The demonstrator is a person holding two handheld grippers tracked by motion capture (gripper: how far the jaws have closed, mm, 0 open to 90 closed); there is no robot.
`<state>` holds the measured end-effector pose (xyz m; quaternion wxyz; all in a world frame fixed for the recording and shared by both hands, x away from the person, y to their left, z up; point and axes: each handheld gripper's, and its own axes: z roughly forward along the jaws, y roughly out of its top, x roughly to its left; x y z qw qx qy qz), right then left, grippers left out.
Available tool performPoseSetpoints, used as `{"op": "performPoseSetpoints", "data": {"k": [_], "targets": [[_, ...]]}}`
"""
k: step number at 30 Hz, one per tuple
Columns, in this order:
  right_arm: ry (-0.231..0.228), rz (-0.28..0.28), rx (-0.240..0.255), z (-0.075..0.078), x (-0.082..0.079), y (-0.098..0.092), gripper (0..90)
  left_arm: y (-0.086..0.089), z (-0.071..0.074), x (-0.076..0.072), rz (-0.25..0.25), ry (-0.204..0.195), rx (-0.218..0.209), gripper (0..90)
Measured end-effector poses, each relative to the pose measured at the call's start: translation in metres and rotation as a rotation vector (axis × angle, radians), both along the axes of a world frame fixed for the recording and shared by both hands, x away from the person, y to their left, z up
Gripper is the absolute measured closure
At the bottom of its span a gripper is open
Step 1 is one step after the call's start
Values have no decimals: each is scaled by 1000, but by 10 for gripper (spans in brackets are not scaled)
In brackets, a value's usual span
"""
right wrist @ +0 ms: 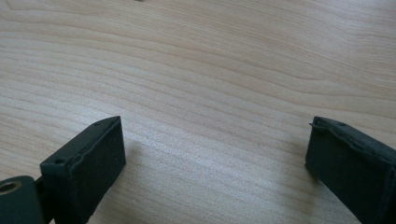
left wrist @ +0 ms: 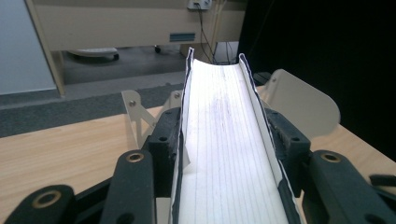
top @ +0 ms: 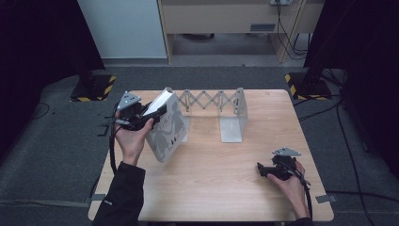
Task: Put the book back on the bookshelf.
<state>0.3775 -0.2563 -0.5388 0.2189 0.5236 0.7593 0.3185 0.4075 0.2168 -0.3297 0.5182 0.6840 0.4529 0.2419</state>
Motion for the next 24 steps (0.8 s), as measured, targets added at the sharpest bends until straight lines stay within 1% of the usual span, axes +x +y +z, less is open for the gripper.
{"op": "performPoseSetpoints", "data": {"k": [1, 2, 4, 7, 9, 10, 11, 12, 16, 18, 19, 21, 24], "targets": [[0, -2, 0, 0, 0, 0, 51, 0, 0, 6, 21, -3, -1, 523], [0, -2, 0, 0, 0, 0, 52, -1, -1, 9, 31, -1, 0, 523], [0, 0, 0, 0, 0, 0, 51, -1, -1, 12, 37, -1, 3, 523], [0, -1, 1, 0, 0, 0, 51, -6, -4, 23, 65, -1, 17, 523], [0, -1, 1, 0, 0, 0, 51, -10, -6, 28, 73, -14, 30, 523], [0, -1, 1, 0, 0, 0, 51, -10, -6, 28, 73, -14, 30, 524], [0, 0, 1, 0, 0, 0, 51, -15, -10, 32, 89, -34, 34, 523], [0, 1, 0, 0, 0, 0, 51, -16, -12, 35, 96, -35, 34, 524], [1, 1, 0, 0, 0, 0, 51, -20, -17, 47, 105, -7, 29, 523], [0, -1, 1, 0, 0, 0, 51, -21, -19, 49, 108, -5, 28, 524], [0, -2, 2, 0, 0, 0, 51, -23, -20, 52, 114, 0, 28, 523], [0, -1, 2, 0, 0, 0, 51, -27, -24, 59, 135, -5, 22, 523], [0, -1, 1, 0, 0, 0, 50, -29, -29, 66, 150, 8, 17, 523]]}}
